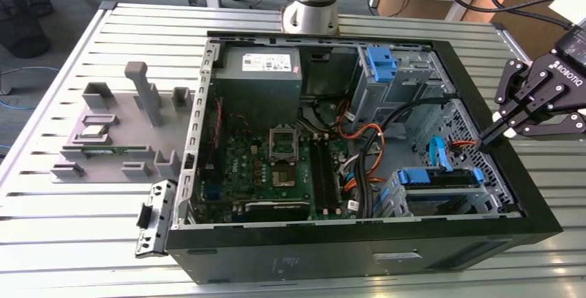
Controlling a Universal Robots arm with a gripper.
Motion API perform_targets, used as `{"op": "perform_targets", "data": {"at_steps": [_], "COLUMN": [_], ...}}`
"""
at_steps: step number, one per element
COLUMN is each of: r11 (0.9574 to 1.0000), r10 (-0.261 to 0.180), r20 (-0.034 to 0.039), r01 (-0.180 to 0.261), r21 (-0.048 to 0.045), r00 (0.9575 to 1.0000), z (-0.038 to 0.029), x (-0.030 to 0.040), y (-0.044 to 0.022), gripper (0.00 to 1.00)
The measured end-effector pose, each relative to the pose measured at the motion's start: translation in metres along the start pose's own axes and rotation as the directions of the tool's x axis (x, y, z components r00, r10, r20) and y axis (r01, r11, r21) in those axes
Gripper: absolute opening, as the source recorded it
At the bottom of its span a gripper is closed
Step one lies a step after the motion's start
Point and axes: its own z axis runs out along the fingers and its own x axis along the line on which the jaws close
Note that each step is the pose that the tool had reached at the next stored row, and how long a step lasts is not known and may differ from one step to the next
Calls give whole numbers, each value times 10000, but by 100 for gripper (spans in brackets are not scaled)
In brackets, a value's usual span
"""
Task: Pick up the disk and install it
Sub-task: 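Insert the second disk wire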
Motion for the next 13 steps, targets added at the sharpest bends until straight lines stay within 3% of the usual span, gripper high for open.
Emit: {"op": "perform_targets", "data": {"at_steps": [3,4,13], "r11": [10000,10000,10000], "r10": [0,0,25], "r20": [0,0,-66], "r01": [0,0,-25], "r21": [0,0,-1], "r00": [10000,10000,10000], "z": [0,0,20], "x": [0,0,-2], "y": [0,0,-8], "gripper": [17,23,23]}}
